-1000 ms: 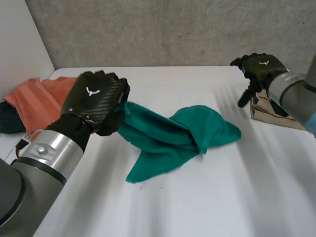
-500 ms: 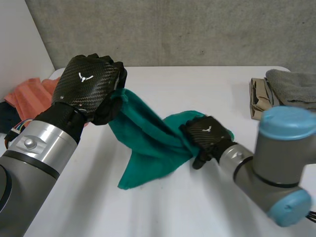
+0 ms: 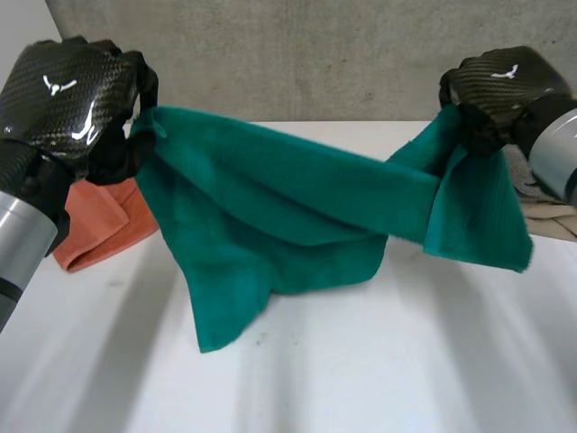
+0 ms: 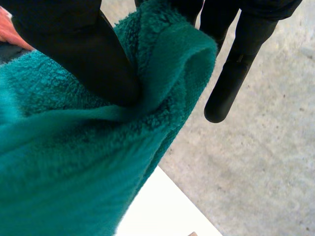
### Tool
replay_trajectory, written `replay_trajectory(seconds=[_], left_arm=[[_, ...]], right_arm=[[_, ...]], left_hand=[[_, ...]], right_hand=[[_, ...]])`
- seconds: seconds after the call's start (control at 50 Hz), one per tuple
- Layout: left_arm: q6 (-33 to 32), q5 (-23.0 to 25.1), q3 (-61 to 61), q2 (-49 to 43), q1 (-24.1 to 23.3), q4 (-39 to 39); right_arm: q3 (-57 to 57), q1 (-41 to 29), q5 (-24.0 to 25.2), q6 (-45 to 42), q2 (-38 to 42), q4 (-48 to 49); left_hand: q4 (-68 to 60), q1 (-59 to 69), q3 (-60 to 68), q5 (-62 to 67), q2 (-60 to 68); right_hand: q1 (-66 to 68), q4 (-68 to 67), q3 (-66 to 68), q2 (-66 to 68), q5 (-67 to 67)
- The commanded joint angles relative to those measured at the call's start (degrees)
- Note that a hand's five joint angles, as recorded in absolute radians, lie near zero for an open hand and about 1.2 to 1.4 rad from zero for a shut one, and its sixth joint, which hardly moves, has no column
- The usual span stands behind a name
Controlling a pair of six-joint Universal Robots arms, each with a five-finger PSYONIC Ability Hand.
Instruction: Fold the laundry.
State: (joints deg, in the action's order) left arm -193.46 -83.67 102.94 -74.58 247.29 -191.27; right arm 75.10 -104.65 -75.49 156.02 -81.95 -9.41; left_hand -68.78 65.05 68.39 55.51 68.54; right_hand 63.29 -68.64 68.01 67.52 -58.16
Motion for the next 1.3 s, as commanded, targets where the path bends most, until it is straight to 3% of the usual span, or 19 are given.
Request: replay_trajectory(seconds=[0.02,0.16,0.22,0.24,0.26,0.34,0.38,0.46,0.56,0.64,0.76,0.88,1.02,1.08,1.12,1.16,1.24,1.3], left_arm=[[0.1,2.1,3.8,0.0,-0.3,0.2],[0.1,2.2,4.6,-1.4,-0.3,-0.2],[0.1,2.2,4.5,-3.2,-0.6,-0.4],[0.1,2.2,4.4,-3.8,-0.7,-0.4],[0.2,2.2,4.3,-4.8,-0.7,-0.4],[0.4,2.0,3.9,-5.9,-0.6,-0.4],[0.4,2.0,3.8,-5.9,-0.8,-0.4],[0.4,2.0,3.6,-5.8,-1.2,-0.4],[0.3,2.1,3.3,-5.1,-1.5,-0.4],[0.3,2.0,3.2,-5.0,-1.5,-0.4],[0.4,2.1,3.4,-5.5,-1.6,-0.4],[0.5,2.1,3.5,-6.0,-1.7,-0.4],[0.5,2.0,3.4,-6.2,-1.7,-0.5],[0.5,2.0,3.2,-6.2,-1.6,-0.5],[0.4,1.8,3.1,-6.1,-1.3,-0.5],[0.3,1.8,2.9,-6.0,-1.1,-0.5],[0.1,1.2,1.7,-5.4,-0.7,-0.4],[-0.1,1.2,0.5,-5.0,0.7,-0.1]], right_arm=[[-6.2,4.1,2.0,2.4,10.6,-1.6],[-12.4,3.9,1.5,3.8,22.3,0.6],[-16.4,4.1,-2.3,3.9,27.5,3.7],[-17.2,4.1,-4.1,3.9,28.6,4.5],[-18.2,4.0,-8.3,3.8,29.9,6.1],[-18.2,3.8,-16.9,3.6,28.8,9.1],[-16.8,3.8,-17.4,3.1,27.3,9.4],[-10.3,3.6,-13.4,0.3,21.9,9.0],[1.9,3.5,-1.9,-8.8,13.4,7.4],[8.9,3.3,3.5,-14.6,10.1,6.4],[13.1,0.5,4.3,-25.4,11.3,6.8],[11.3,-2.1,4.3,-33.3,19.5,7.0],[6.2,-2.3,4.2,-34.4,28.0,8.4],[4.1,-2.2,3.6,-34.4,30.8,10.4],[3.1,-2.0,1.9,-34.1,30.9,13.1],[3.1,-1.8,0.0,-33.4,30.4,15.7],[5.1,-1.5,-2.6,-30.2,23.4,20.7],[6.0,-0.8,-2.5,-23.1,11.5,20.4]], left_hand=[[-11.2,14.9,11.6,14.5,11.5],[-11.2,14.9,11.6,14.5,11.5],[-11.2,14.9,11.6,14.5,11.5],[-11.2,14.9,11.6,14.5,11.5],[-11.2,14.9,11.6,14.5,11.5],[-11.2,14.9,11.6,14.5,11.5],[-11.2,14.9,11.6,14.5,11.5],[-11.2,14.9,11.6,14.5,11.5],[-11.2,14.9,11.6,14.5,11.5],[-11.2,14.9,11.6,14.5,11.5],[-11.2,14.9,11.6,14.5,11.5],[-11.2,14.9,11.6,14.5,11.5],[-11.2,14.9,11.6,14.5,11.5],[-11.2,14.9,11.6,14.5,11.5],[-11.2,14.9,11.6,14.5,11.5],[-11.2,14.9,11.6,14.5,11.5],[-11.2,14.9,11.6,14.5,11.5],[-11.2,14.9,11.6,14.5,11.5]], right_hand=[[16.7,-11.4,12.0,12.5,-11.8],[14.4,-9.1,9.7,10.2,-9.6],[-6.7,12.1,-11.4,-10.9,11.6],[-19.3,24.6,-24.0,-23.5,24.1],[-53.3,58.6,-58.0,-57.5,58.2],[-53.3,58.6,-58.0,-57.5,58.2],[-53.3,58.6,-58.0,-57.5,58.2],[-53.3,58.6,-58.0,-57.5,58.2],[-53.3,58.6,-58.0,-57.5,58.2],[-49.7,55.0,-54.4,-53.9,54.6],[-45.1,50.5,-49.9,-49.4,50.0],[-40.3,45.6,-45.0,-44.5,45.1],[-29.8,35.2,-34.6,-34.1,34.7],[-10.7,16.1,-15.5,-15.0,15.6],[16.6,-11.2,11.9,12.4,-11.7],[16.7,-11.4,12.0,12.5,-11.8],[16.7,-11.4,12.0,12.5,-11.8],[16.7,-11.4,12.0,12.5,-11.8]])
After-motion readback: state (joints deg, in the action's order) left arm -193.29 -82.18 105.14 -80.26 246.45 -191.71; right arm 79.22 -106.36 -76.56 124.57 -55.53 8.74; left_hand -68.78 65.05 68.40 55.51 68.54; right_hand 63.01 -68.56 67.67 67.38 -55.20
